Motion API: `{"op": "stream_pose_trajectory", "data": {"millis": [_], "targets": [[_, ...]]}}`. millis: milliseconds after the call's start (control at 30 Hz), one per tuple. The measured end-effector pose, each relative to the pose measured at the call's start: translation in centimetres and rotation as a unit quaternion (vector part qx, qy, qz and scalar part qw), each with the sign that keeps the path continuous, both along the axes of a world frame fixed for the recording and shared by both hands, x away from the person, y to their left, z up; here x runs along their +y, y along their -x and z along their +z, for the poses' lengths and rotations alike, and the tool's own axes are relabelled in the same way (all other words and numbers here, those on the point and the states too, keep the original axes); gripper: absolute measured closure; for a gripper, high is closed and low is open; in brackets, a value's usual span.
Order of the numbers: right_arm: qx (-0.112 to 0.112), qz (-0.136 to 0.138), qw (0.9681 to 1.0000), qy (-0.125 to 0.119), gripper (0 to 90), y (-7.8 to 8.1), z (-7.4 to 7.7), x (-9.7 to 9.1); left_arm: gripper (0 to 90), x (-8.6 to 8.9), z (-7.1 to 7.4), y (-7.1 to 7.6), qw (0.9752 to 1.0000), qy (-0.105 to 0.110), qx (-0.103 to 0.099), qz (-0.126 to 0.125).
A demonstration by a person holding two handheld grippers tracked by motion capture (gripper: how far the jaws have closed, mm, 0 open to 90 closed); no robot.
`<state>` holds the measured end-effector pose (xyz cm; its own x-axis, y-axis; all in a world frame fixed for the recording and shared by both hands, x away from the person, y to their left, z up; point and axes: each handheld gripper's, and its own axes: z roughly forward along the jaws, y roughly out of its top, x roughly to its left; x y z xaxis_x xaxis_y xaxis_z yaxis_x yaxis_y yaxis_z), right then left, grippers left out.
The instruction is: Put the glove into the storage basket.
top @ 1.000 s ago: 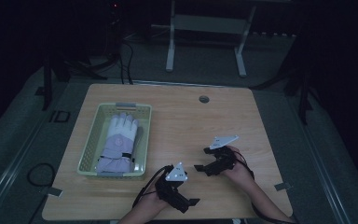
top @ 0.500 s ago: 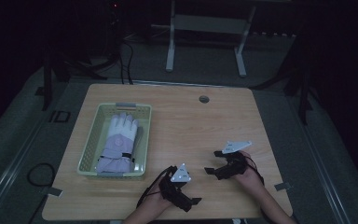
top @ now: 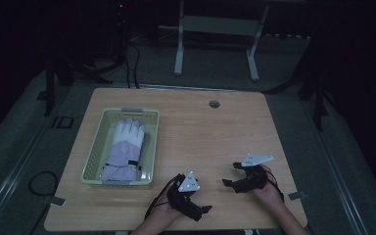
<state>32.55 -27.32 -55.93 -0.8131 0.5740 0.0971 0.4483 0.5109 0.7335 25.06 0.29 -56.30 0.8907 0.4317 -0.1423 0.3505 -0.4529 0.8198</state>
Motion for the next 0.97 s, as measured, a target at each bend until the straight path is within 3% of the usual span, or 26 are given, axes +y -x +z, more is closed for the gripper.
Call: {"op": "stream_pose_trajectory", "data": {"millis": [233, 400, 533, 733, 967], "targets": [[-0.014, -0.027, 0.9994, -0.015, 12.4, 0.5, -0.1, -1.6, 0.3, -0.1, -0.2, 0.2, 0.9999, 0.0, -0.006, 0.009], [-0.02, -0.031, 0.9991, -0.022, 12.3, 0.4, -0.2, -1.9, 0.3, 0.1, -0.5, 0.5, 0.9997, 0.0, -0.019, 0.017], [-0.023, -0.035, 0.9991, -0.009, 12.4, 0.4, -0.3, -1.6, 0.3, 0.2, -0.6, 0.5, 0.9995, -0.001, -0.023, 0.019], [-0.03, -0.05, 0.9983, -0.009, 12.4, 0.3, -0.3, -1.8, 0.3, 0.5, -0.8, 0.5, 0.9994, 0.017, -0.017, 0.024], [-0.029, -0.052, 0.9983, -0.001, 12.4, 0.3, -0.3, -1.7, 0.3, 0.4, -0.9, 0.7, 0.9995, 0.009, -0.02, 0.023]]}}
